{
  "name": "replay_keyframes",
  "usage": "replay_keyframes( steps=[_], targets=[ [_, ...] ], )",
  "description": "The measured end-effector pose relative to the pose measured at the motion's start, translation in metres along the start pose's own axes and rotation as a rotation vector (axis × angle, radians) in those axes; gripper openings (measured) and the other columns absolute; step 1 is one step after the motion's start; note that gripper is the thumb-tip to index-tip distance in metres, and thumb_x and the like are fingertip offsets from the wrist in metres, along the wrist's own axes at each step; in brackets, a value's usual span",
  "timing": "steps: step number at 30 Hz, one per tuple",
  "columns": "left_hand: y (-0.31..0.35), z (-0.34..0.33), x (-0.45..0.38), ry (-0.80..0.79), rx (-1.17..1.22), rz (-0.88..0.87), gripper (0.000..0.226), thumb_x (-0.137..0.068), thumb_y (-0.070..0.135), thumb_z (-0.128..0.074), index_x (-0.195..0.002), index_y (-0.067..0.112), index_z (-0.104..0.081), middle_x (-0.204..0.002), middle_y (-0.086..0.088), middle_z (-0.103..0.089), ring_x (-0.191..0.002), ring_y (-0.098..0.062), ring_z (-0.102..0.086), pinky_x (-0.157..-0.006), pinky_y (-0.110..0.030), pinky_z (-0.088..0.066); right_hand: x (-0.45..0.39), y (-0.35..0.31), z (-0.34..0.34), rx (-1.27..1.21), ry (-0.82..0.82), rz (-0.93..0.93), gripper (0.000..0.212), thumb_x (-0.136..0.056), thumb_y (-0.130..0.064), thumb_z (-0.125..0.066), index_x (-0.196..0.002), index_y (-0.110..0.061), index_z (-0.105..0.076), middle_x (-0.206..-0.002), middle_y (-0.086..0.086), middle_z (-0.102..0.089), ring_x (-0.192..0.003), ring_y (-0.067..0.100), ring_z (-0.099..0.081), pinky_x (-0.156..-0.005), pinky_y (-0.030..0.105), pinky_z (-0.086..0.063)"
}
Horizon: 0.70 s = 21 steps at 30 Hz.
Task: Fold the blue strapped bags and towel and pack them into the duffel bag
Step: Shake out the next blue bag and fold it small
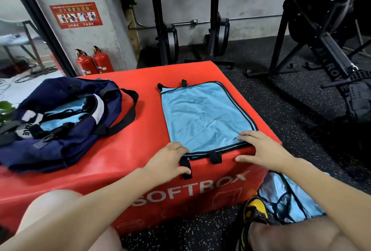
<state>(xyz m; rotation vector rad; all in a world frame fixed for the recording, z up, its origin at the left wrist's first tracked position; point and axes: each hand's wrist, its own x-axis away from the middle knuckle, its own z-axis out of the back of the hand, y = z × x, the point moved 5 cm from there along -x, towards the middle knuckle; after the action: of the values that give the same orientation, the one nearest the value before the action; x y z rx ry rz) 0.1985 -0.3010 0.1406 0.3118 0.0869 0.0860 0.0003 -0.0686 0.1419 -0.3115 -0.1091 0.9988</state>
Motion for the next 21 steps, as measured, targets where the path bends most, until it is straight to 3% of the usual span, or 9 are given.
replay_keyframes(
  steps=[6, 10, 13, 15, 18, 21],
  targets=[
    [0.010, 0.005, 0.013, 0.039, 0.031, 0.064, 0.026, -0.088, 0.034, -0.072, -0.110, 0.020, -0.068, -0.100, 0.003, -0.063, -0.098, -0.015, -0.058, -0.087, -0.029, -0.046, 0.003, 0.005, -0.003, 0.127, 0.019, 0.051, 0.064, -0.080, -0.059, -0.074, -0.136, -0.030, -0.059, -0.127, -0.010, -0.056, -0.122, 0.017, -0.048, -0.104, 0.032, -0.039],
    [0.007, 0.020, 0.021, 0.084, 0.130, 0.073, 0.016, -0.087, 0.035, -0.073, -0.098, 0.024, -0.071, -0.088, 0.009, -0.065, -0.081, -0.007, -0.059, -0.078, -0.027, -0.048, 0.007, 0.008, -0.009, 0.166, 0.138, 0.133, 0.040, -0.075, -0.033, -0.086, -0.113, -0.027, -0.073, -0.100, -0.007, -0.064, -0.099, 0.023, -0.062, -0.082, 0.039, -0.050],
    [0.002, 0.038, 0.026, 0.173, 0.236, 0.130, 0.008, -0.087, 0.032, -0.074, -0.092, 0.027, -0.070, -0.082, 0.012, -0.069, -0.077, -0.006, -0.063, -0.076, -0.026, -0.049, 0.011, 0.004, -0.001, 0.108, 0.192, 0.170, 0.023, -0.075, -0.019, -0.085, -0.097, -0.020, -0.077, -0.100, -0.005, -0.065, -0.097, 0.021, -0.061, -0.086, 0.039, -0.052],
    [-0.001, 0.050, 0.028, 0.215, 0.279, 0.167, 0.006, -0.087, 0.031, -0.075, -0.088, 0.030, -0.069, -0.076, 0.015, -0.069, -0.072, -0.007, -0.063, -0.070, -0.024, -0.049, 0.013, -0.003, 0.011, 0.006, 0.148, 0.114, 0.013, -0.084, -0.023, -0.079, -0.096, -0.018, -0.076, -0.102, -0.009, -0.069, -0.099, 0.016, -0.062, -0.090, 0.026, -0.047],
    [-0.004, 0.067, 0.030, 0.244, 0.314, 0.190, 0.017, -0.084, 0.028, -0.078, -0.077, 0.038, -0.066, -0.072, 0.024, -0.065, -0.067, -0.001, -0.059, -0.063, -0.014, -0.041, 0.014, -0.009, 0.032, -0.232, 0.081, -0.050, 0.008, -0.085, -0.030, -0.080, -0.083, -0.023, -0.076, -0.067, -0.020, -0.066, -0.067, 0.003, -0.058, -0.064, 0.013, -0.040],
    [-0.014, 0.079, 0.032, 0.258, 0.450, 0.243, 0.013, -0.082, 0.024, -0.081, -0.077, 0.032, -0.072, -0.073, 0.018, -0.070, -0.064, -0.003, -0.061, -0.065, -0.022, -0.046, 0.012, -0.013, 0.051, -0.604, 0.012, -0.172, 0.012, -0.080, -0.020, -0.084, -0.076, -0.013, -0.076, -0.055, -0.009, -0.064, -0.051, -0.002, -0.050, -0.051, 0.013, -0.035]
  ],
)
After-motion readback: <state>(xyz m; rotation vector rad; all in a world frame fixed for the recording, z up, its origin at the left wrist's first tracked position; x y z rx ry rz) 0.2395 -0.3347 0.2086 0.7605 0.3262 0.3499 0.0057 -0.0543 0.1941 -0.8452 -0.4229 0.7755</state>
